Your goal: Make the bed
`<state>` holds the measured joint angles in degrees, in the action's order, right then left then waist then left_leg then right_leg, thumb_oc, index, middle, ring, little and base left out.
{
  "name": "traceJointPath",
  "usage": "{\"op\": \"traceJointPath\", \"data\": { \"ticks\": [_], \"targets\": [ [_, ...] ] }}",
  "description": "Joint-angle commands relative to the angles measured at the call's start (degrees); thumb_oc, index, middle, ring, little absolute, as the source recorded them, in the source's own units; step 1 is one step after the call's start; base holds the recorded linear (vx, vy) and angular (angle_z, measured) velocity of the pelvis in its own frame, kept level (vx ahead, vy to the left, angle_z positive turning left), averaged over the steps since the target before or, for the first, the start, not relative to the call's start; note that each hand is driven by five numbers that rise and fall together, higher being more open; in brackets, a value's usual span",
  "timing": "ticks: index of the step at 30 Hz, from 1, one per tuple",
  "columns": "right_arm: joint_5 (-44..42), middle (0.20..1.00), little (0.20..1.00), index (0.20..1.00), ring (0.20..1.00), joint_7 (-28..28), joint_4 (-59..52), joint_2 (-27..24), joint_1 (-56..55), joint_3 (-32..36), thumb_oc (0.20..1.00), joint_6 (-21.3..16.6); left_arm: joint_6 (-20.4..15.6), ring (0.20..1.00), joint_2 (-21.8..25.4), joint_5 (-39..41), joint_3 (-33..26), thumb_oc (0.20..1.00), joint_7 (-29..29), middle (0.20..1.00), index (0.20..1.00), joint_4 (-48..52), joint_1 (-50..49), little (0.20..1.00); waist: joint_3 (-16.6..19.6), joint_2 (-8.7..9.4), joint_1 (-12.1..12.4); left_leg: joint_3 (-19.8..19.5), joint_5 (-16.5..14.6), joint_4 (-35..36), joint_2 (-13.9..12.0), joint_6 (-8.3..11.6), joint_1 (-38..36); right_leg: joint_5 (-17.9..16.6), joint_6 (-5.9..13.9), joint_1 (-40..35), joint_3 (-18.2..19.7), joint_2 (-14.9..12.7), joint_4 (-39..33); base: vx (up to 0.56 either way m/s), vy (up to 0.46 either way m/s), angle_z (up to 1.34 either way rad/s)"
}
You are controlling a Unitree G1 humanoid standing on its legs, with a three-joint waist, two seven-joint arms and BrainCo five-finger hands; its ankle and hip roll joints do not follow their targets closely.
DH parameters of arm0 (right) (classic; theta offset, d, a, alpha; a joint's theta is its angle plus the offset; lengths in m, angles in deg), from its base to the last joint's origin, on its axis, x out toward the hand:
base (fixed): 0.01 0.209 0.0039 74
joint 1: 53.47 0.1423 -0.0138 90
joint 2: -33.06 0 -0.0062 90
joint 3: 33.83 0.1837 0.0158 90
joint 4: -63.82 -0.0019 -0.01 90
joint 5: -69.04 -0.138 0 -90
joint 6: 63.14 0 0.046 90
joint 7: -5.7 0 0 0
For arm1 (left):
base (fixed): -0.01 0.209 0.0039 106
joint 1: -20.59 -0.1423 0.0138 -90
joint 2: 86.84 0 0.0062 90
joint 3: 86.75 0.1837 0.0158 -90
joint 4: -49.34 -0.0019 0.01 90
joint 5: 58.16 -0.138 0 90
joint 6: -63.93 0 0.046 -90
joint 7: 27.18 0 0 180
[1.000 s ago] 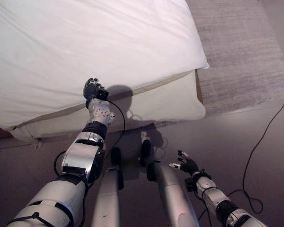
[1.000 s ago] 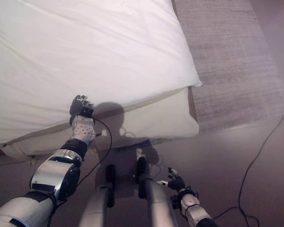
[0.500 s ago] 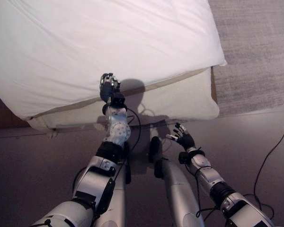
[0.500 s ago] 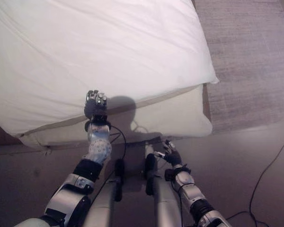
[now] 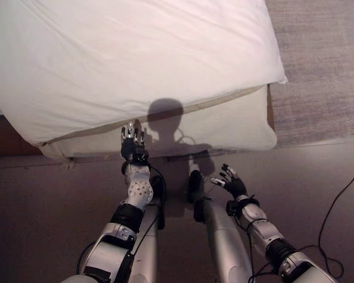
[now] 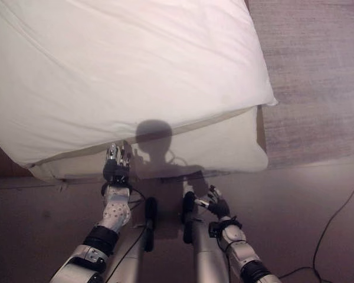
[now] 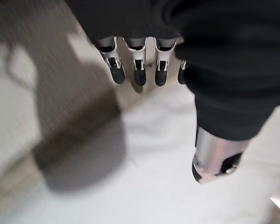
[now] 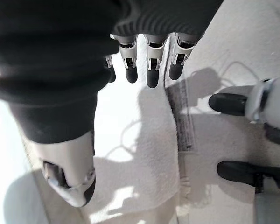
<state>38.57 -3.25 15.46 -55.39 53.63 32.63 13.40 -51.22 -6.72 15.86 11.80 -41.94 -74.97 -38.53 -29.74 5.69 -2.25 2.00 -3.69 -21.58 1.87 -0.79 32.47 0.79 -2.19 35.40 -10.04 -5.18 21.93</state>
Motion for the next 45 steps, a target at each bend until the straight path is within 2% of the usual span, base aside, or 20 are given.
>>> {"op": "traceJointPath", "data": {
  "ticks": [1, 5, 12, 17, 20, 24, 25, 32, 45],
  "targets": [
    [1.53, 1.000, 1.000, 1.000, 1.000, 0.84, -3.19, -3.30, -3.08, 0.71, 1.000, -0.51, 0.93, 1.000, -0.75, -0.64, 0.64, 1.000, 1.19, 1.000, 1.000, 1.03, 0.33, 1.000, -0.05, -1.25, 0.70, -0.40, 2.35, 2.48, -0.61, 2.17, 1.19, -3.77, 9.62, -0.55, 0.68, -4.81, -2.73, 0.00, 0.000, 0.00],
    [2.58, 1.000, 1.000, 1.000, 1.000, 0.82, -1.84, -4.20, -4.41, 1.05, 1.000, -0.20, 2.69, 1.000, -1.67, 0.13, -1.81, 1.000, 1.25, 1.000, 1.000, -8.09, 0.66, 1.000, -0.05, -0.41, 0.30, 0.06, 2.16, 2.04, -1.09, 2.37, 1.68, -3.58, 9.65, 0.22, 0.92, -4.71, -2.25, 0.00, 0.001, -0.01],
    [1.77, 1.000, 1.000, 1.000, 1.000, 0.98, 0.12, -3.73, -4.27, 0.73, 1.000, -0.45, 3.49, 1.000, -1.14, 1.36, -5.58, 1.000, 1.80, 1.000, 1.000, -17.52, 5.05, 1.000, 0.42, 1.25, -0.66, 1.02, 1.46, 0.72, -1.79, 2.59, 2.90, -3.53, 9.72, 1.74, 1.68, -4.51, -1.39, 0.01, 0.006, -0.04],
    [1.45, 1.000, 1.000, 1.000, 1.000, 1.33, -0.46, -4.07, -4.39, 0.02, 1.000, -0.87, 3.11, 1.000, 1.48, 0.90, -7.82, 1.000, 1.54, 1.000, 1.000, -20.99, 10.01, 1.000, 1.19, 2.36, -1.83, 1.77, 1.00, -0.52, -2.22, 2.89, 4.66, -3.56, 9.87, 3.62, 2.40, -4.24, -0.67, 0.01, 0.023, -0.09],
    [2.29, 1.000, 1.000, 1.000, 1.000, 2.18, -1.39, -5.17, -5.39, -0.35, 1.000, -1.11, 2.69, 1.000, 5.20, -0.83, -9.05, 1.000, 1.56, 1.000, 1.000, -22.71, 14.80, 1.000, 1.85, 2.85, -2.91, 2.09, 0.68, -1.63, -2.56, 3.09, 6.08, -3.57, 9.95, 5.12, 2.68, -4.18, 0.04, 0.00, 0.030, -0.11],
    [2.80, 1.000, 1.000, 1.000, 1.000, 2.81, -2.31, -6.10, -6.03, -0.53, 1.000, -1.39, 2.26, 1.000, 7.90, -0.98, -9.59, 1.000, 1.24, 1.000, 1.000, -24.37, 18.37, 1.000, 2.59, 3.17, -3.65, 2.46, 0.33, -2.70, -2.87, 3.28, 7.43, -3.54, 9.94, 6.41, 3.08, -3.99, 0.51, 0.00, 0.019, -0.05],
    [3.40, 1.000, 1.000, 1.000, 1.000, 3.01, -2.59, -6.67, -6.24, -0.54, 1.000, -1.58, 2.44, 1.000, 9.84, -2.22, -9.43, 1.000, 1.09, 1.000, 1.000, -25.51, 20.02, 1.000, 3.11, 3.25, -4.06, 2.65, 0.27, -3.09, -3.05, 3.36, 8.00, -3.68, 10.05, 6.92, 3.34, -3.86, 0.58, -0.01, 0.017, -0.04],
    [4.85, 1.000, 1.000, 1.000, 1.000, 3.78, -6.23, -8.76, -7.10, -0.54, 1.000, -1.77, 1.95, 1.000, 13.16, -3.70, -8.59, 1.000, -1.07, 1.000, 1.000, -27.32, 27.20, 1.000, 4.40, 3.12, -5.08, 2.82, 0.30, -3.68, -3.32, 3.47, 10.06, -4.13, 10.18, 9.05, 3.67, -3.97, 1.00, -0.02, 0.016, -0.06],
    [4.85, 1.000, 1.000, 1.000, 1.000, 5.16, -7.79, -10.66, -8.34, -0.65, 1.000, -1.71, 1.18, 1.000, 14.40, -5.90, -5.93, 1.000, -2.93, 1.000, 1.000, -26.18, 33.72, 1.000, 5.09, 2.74, -5.39, 2.81, 1.21, -3.13, -3.22, 3.68, 11.43, -5.03, 10.49, 10.23, 3.79, -3.98, 0.42, -0.02, 0.005, -0.02]
  ]
}}
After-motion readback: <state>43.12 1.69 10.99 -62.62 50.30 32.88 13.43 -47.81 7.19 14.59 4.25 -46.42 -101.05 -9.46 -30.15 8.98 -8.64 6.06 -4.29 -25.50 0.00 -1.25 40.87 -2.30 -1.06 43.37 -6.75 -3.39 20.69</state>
